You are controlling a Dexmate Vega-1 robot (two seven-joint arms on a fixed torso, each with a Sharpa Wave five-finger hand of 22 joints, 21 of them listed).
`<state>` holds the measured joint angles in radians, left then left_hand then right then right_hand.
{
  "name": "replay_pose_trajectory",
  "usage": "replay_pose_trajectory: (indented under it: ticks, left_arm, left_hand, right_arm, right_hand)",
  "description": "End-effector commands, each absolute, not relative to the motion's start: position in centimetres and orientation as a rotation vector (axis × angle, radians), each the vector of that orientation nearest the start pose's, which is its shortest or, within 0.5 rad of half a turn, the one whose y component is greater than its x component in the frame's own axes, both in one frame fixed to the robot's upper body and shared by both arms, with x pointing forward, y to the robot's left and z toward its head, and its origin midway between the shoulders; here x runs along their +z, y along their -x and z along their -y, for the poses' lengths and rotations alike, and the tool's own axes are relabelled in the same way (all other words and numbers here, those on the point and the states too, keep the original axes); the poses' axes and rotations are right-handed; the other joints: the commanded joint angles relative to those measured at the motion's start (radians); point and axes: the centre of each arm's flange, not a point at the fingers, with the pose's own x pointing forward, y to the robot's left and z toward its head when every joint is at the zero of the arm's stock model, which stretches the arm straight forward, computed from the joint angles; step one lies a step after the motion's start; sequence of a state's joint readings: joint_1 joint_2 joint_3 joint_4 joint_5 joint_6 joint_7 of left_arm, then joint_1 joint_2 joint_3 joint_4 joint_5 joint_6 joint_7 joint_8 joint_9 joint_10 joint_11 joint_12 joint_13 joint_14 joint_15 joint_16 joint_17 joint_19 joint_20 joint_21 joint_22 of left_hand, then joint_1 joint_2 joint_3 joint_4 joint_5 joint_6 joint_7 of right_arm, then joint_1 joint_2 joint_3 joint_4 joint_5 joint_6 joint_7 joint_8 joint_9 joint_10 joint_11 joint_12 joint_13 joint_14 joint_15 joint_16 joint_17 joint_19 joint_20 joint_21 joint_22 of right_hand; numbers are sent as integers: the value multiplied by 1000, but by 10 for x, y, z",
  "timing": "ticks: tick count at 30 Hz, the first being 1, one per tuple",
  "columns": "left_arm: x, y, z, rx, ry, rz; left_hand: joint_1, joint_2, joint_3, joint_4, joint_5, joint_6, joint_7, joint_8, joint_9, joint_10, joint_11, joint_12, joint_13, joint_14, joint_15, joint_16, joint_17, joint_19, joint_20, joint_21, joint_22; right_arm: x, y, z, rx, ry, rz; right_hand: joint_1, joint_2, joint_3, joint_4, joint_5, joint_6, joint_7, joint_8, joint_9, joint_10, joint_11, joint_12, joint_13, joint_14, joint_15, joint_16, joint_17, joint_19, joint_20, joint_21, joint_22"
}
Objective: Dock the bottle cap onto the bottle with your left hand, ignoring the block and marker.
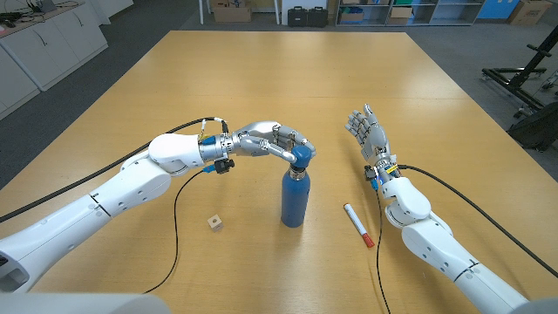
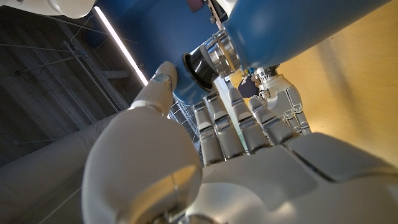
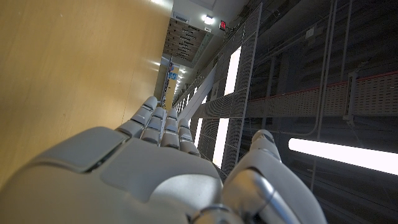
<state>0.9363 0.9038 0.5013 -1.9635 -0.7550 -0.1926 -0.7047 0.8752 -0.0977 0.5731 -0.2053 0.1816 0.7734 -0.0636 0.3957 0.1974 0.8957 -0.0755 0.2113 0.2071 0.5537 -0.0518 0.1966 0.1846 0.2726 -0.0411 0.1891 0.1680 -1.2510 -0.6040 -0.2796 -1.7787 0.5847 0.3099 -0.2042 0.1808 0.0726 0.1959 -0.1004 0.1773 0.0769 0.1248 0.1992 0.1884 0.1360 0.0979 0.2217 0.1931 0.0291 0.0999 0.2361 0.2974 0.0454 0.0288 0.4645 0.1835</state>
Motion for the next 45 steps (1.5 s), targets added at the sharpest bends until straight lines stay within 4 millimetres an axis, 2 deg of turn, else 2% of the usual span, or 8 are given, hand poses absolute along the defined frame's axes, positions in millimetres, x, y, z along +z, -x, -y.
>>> replay_pose_trajectory:
  ticks: [1, 14, 29, 34, 42, 45]
  left_arm:
    - [-17, -465, -149, -1259, -420, 634]
    - [-22, -465, -159, -1201, -461, 673]
    - [-20, -464, -157, -1188, -546, 724]
    - [-21, -466, -154, -1196, -558, 720]
    - [-22, -469, -151, -1211, -567, 714]
    - [-22, -469, -150, -1217, -574, 715]
  left_hand:
    - [41, 45, 30, 23, 9, 168, -152, 29, 8, 158, -149, 3, 3, 12, -165, 2, 0, 10, -51, 2, 1]
    - [69, 44, 27, 18, 10, 181, -154, 33, 9, 168, -149, 7, 8, 10, -167, 1, 0, 8, -53, 0, 1]
    - [85, 34, 24, 18, 11, 181, -155, 31, 9, 159, -149, 2, 9, 5, -160, -3, -1, 1, -51, -2, 1]
    - [87, 24, 22, 21, 11, 168, -156, 25, 8, 144, -148, -6, 7, 3, -155, -4, 0, 3, -37, -1, 2]
    - [86, 8, 21, 30, 12, 128, -155, 3, 7, 101, -147, -17, 10, -6, -155, -9, 0, -7, -48, -3, 2]
    - [77, 1, 19, 35, 11, 95, -154, -13, 7, 68, -146, -21, 14, -14, -156, -11, 0, -13, -36, -3, 2]
  right_arm:
    - [-84, -542, 268, 158, -69, 629]
    - [-82, -543, 262, 171, -57, 618]
    - [-80, -543, 260, 165, -52, 621]
    - [-80, -543, 261, 163, -51, 619]
    - [-83, -543, 264, 158, -53, 613]
    - [-83, -543, 264, 157, -56, 611]
  right_hand:
    - [1, 9, -2, 0, 0, 10, 7, 2, 5, 10, -2, 0, 1, 10, 1, -3, 2, 9, 0, -4, 3]
    - [1, 10, -2, 0, 0, 9, 7, 2, 5, 11, -2, 0, 1, 10, 2, -3, 2, 10, 1, -6, 3]
    - [1, 9, -3, 0, 0, 10, 7, 2, 5, 11, -1, 0, 1, 11, 2, -3, 2, 10, 0, -9, 4]
    - [1, 9, -3, 0, 0, 10, 7, 2, 5, 11, -1, 0, 1, 9, 2, -4, 2, 11, 1, -10, 4]
    - [1, 9, -4, 0, 0, 11, 7, 2, 5, 13, -1, 1, 2, 10, 3, -4, 2, 11, -1, -12, 4]
    - [1, 9, -4, 0, 0, 11, 7, 2, 5, 13, -1, 1, 2, 10, 2, -4, 2, 12, 0, -12, 4]
